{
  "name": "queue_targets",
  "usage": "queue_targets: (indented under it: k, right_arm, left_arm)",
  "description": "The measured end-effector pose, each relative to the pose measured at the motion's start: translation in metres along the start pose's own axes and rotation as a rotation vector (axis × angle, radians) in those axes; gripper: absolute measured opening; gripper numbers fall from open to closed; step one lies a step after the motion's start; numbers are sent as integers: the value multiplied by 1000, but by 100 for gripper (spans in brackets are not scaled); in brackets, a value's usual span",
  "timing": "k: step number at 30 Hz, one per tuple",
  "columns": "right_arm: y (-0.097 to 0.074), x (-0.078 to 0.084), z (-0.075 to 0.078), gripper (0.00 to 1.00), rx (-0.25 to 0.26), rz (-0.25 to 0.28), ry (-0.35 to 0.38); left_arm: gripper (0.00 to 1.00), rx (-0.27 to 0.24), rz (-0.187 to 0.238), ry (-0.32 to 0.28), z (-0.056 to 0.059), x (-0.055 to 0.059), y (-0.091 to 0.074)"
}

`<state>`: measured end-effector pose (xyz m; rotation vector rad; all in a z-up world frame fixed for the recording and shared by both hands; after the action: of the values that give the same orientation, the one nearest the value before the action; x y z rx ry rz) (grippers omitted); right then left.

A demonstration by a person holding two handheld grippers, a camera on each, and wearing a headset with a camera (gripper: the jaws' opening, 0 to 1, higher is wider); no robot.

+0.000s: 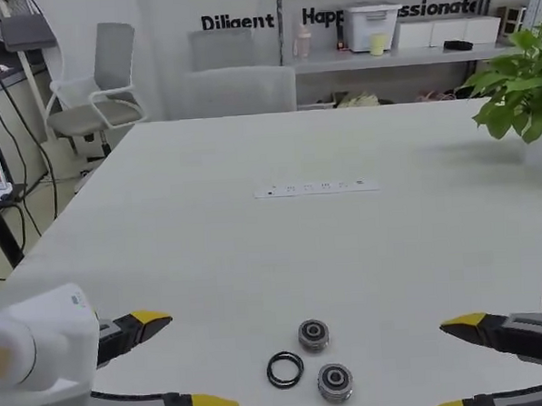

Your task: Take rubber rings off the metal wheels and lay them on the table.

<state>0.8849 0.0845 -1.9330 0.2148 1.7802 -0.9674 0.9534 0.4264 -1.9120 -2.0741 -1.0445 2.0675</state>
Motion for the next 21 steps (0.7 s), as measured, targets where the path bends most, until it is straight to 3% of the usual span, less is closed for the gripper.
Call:
queue_targets:
  k: [21]
  right_arm:
    - [-4, 7, 1, 79, 20, -12, -17]
  left_arm:
    - [75, -34, -27, 13, 0, 3, -1]
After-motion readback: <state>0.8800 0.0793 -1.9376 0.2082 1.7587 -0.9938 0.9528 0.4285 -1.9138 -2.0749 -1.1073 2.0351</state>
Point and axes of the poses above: the centre of the closed fingertips' face, and the gripper's own axes: y roughly forward along the fingers, z roughly to its right, x roughly out of its underside, the point moved 10 cm from there along -y, roughly backward along the fingers, and after that the axes turned 5 degrees about y, right-handed, at the moved point
